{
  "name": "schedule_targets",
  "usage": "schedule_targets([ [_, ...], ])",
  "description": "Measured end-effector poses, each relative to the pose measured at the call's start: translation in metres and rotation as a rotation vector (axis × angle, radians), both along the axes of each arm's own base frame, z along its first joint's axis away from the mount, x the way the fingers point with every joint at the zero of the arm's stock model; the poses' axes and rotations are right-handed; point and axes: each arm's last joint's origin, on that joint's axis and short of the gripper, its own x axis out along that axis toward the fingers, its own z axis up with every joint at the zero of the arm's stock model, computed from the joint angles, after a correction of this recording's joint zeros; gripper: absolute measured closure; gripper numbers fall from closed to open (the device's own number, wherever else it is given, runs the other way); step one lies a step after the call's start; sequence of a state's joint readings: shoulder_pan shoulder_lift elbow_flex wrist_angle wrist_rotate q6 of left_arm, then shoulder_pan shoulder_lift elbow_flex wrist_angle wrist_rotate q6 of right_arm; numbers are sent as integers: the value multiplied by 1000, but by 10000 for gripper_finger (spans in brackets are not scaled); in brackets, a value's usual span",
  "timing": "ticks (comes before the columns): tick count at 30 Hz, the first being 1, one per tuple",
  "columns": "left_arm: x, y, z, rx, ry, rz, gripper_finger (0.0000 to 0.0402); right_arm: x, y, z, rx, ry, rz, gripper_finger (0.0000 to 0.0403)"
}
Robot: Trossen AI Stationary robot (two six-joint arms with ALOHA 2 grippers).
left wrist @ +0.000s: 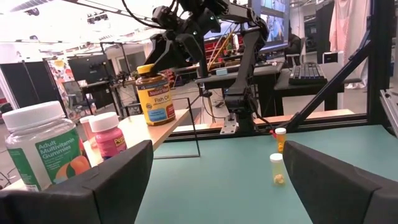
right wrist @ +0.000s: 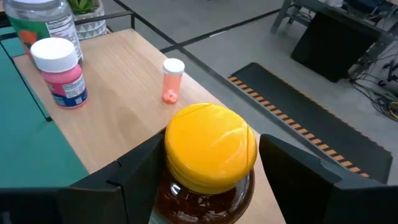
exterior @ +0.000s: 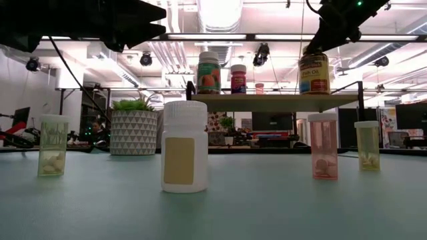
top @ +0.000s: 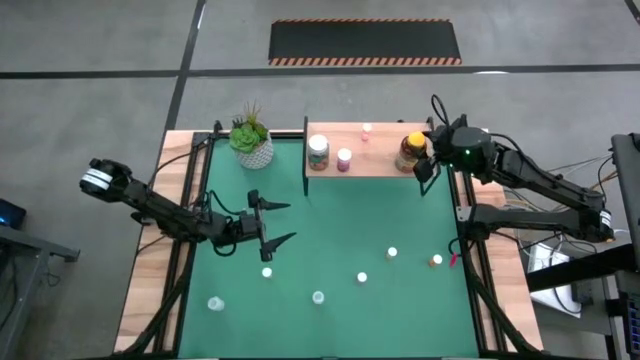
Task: Pick and place medicine bottles onto shelf by color
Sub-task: Put the large yellow medicine bottle on the shelf
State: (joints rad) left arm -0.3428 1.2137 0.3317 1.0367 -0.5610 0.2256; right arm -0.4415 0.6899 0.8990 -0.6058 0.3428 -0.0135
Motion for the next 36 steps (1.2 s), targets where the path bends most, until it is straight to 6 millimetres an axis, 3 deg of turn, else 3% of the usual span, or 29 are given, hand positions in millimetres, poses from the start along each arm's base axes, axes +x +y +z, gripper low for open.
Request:
schedule_targets([
  [12, 0, 0, 0, 0, 0, 0, 61, -7, 4, 43, -9, -125, -4, 192],
  [25, 0, 0, 0, 17, 2, 4, 61, 47, -20, 22, 104, 66, 51, 379],
  [30, 0, 0, 0, 18, 3, 4, 61, 57, -24, 26, 130, 133, 56, 391],
  [36, 0, 0, 0, 18, 3, 4, 61, 54, -23, 33, 144, 158, 51, 390],
])
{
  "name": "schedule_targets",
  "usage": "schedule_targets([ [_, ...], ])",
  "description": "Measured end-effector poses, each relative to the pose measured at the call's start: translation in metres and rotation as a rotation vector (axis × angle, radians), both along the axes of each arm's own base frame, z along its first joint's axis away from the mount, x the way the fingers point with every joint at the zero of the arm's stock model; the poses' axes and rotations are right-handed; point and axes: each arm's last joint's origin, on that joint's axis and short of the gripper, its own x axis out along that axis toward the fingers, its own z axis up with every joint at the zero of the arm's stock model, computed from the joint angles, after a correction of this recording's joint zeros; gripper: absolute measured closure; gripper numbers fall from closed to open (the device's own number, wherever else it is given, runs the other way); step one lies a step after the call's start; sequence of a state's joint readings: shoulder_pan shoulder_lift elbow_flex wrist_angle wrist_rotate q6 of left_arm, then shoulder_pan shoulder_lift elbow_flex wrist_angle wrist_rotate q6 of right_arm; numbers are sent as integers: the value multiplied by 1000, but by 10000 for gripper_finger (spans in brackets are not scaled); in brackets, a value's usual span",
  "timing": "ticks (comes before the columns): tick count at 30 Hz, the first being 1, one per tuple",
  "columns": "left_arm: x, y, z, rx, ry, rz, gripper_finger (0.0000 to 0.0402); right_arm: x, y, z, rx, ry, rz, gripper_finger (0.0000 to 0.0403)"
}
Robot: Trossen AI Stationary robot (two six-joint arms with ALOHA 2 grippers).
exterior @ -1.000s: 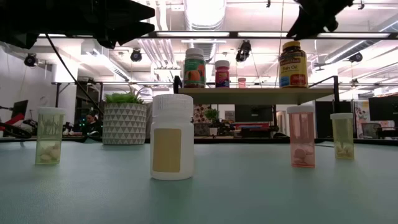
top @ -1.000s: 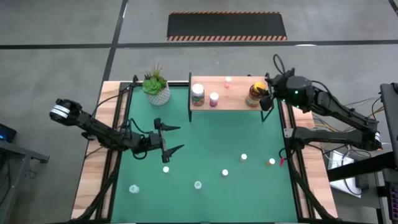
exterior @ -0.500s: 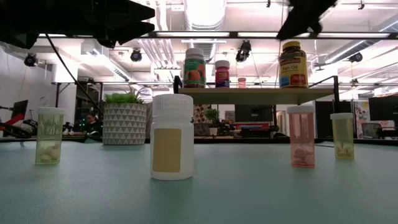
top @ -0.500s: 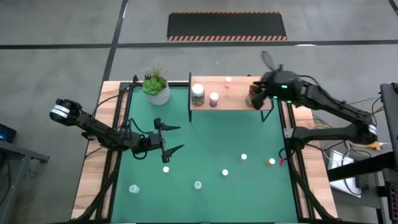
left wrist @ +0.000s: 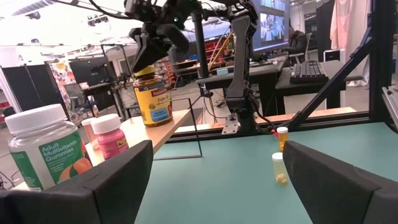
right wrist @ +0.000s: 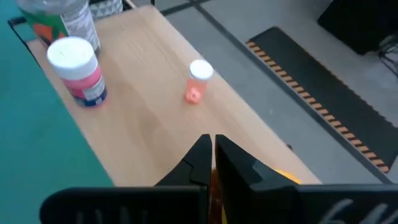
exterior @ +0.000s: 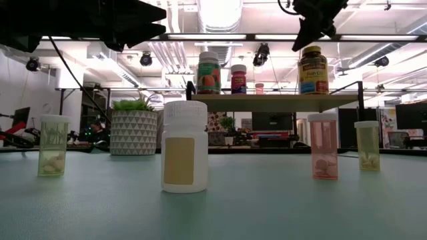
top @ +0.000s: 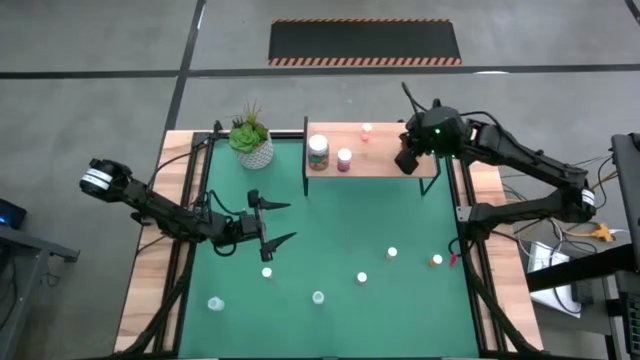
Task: Pick and place medicine bottles onto shelf by color
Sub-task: Put the large yellow medicine bottle on the shelf
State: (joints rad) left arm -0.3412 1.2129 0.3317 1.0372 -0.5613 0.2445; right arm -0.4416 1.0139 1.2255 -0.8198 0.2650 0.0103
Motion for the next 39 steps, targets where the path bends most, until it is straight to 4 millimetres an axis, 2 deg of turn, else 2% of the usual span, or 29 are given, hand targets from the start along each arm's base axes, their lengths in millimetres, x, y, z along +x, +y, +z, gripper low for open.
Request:
schedule_targets([
  [7, 0, 0, 0, 0, 0, 0, 61, -8, 4, 23, -22, -67, -14, 390],
  [10, 0, 0, 0, 0, 0, 0, 61, -14, 5, 30, -46, -26, -60, 390],
  [24, 0, 0, 0, -1, 0, 0, 61, -19, 6, 13, 24, 89, -130, 390],
  [39, 0, 0, 0, -1, -1, 0, 61, -33, 13, 27, 46, 86, -147, 390],
])
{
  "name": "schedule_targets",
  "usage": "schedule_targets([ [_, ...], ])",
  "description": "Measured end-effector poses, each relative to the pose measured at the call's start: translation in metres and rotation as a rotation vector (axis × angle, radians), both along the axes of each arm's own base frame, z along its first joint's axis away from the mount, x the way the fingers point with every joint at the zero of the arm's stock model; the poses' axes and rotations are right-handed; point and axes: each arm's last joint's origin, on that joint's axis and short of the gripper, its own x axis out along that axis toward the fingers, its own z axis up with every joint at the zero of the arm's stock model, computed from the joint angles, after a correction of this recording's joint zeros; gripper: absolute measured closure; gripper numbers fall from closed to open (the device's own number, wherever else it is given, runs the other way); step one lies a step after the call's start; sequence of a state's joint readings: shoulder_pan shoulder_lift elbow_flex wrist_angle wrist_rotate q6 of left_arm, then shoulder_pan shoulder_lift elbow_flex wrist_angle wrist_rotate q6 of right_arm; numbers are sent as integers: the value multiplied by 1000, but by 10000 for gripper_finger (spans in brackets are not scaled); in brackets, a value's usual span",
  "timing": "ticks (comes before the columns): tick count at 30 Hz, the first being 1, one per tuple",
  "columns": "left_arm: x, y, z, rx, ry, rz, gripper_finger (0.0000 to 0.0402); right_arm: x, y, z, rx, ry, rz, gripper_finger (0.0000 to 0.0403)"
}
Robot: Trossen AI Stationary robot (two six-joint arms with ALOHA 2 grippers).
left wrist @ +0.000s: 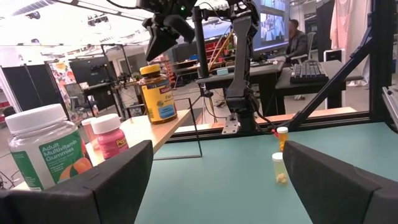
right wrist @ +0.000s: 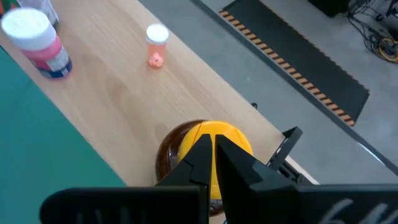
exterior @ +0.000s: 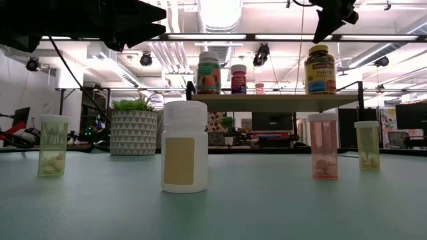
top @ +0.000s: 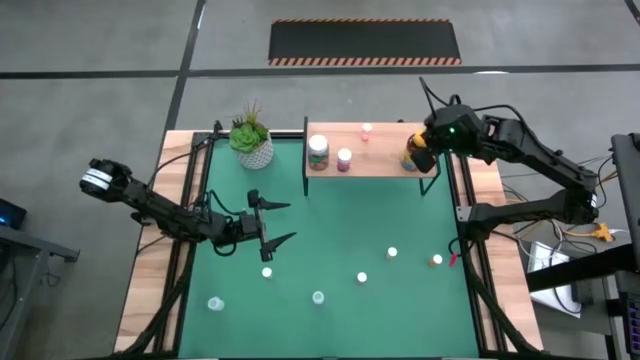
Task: Pick and place medicine bottles onto shelf by color
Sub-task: Put the large yellow medicine bottle on the shelf, then put the small yellow medicine bottle on the shelf
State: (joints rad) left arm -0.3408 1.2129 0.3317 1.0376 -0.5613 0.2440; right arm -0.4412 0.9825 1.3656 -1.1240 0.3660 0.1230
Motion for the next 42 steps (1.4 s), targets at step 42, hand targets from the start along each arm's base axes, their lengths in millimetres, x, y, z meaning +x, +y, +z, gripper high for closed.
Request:
schedule_targets([
  [42, 0, 0, 0, -4, -1, -1, 61, 62, 147, -69, 379, 68, 410, 390],
])
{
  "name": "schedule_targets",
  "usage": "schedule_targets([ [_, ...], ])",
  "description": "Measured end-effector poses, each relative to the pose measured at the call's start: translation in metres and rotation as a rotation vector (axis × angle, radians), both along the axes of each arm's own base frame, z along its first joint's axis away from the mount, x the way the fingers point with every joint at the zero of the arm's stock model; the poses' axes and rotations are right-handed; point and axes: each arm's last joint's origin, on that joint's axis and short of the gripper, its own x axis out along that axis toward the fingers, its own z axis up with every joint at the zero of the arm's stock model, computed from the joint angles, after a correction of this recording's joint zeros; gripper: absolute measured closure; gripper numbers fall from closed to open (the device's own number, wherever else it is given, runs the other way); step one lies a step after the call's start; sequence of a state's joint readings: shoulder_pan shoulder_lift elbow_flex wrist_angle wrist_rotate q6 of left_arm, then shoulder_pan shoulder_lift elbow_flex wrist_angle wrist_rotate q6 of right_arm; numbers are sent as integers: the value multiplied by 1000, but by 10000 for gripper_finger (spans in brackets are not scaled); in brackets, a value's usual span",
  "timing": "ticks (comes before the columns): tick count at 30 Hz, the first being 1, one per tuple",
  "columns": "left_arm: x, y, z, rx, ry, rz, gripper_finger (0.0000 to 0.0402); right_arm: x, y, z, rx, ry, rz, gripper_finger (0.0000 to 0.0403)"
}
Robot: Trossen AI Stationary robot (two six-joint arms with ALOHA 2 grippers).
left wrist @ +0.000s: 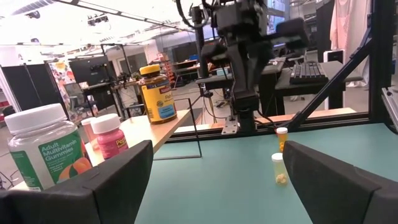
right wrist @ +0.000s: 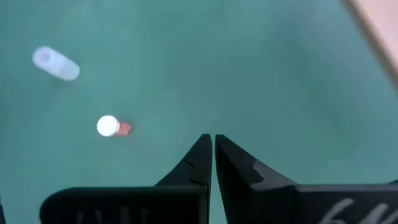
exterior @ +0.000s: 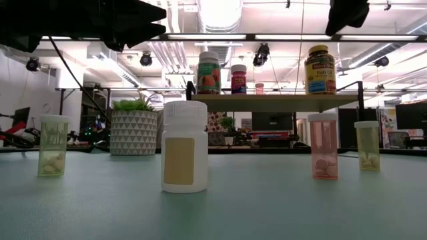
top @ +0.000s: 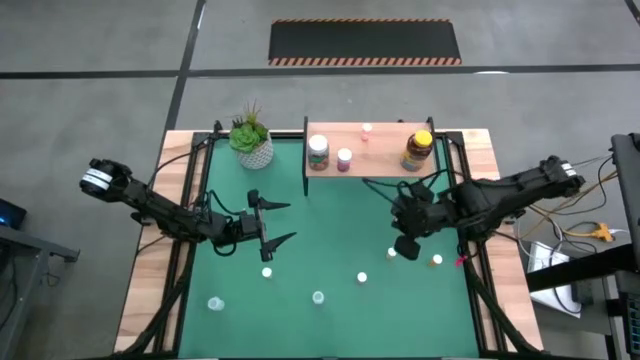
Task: Pick and place medicine bottles onto shelf by color
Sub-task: Put the small yellow medicine bottle on the shelf
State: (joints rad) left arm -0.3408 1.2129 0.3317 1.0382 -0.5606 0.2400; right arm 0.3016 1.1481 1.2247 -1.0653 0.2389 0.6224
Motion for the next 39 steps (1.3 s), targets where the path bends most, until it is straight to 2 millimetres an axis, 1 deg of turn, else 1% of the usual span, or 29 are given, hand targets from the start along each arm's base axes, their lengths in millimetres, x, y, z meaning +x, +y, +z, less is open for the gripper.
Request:
schedule_targets([
  [12, 0, 0, 0, 0, 0, 0, 61, 28, 13, -33, 73, 173, 43, 390],
  [22, 0, 0, 0, 0, 0, 0, 61, 41, 19, -54, 106, 259, 8, 389],
  [24, 0, 0, 0, 0, 0, 0, 61, 42, 20, -57, 109, 272, -3, 382],
  [26, 0, 0, 0, 0, 0, 0, 61, 44, 21, -61, 130, 295, -36, 363],
  [28, 0, 0, 0, -1, 0, 0, 61, 46, 22, -65, 143, 315, -76, 335],
  [35, 0, 0, 0, 0, 0, 0, 61, 52, 25, -84, 148, 413, -210, 210],
  [37, 0, 0, 0, 0, 0, 0, 61, 54, 26, -91, 142, 441, -240, 184],
  [39, 0, 0, 0, 0, 0, 0, 61, 56, 27, -97, 135, 465, -262, 167],
])
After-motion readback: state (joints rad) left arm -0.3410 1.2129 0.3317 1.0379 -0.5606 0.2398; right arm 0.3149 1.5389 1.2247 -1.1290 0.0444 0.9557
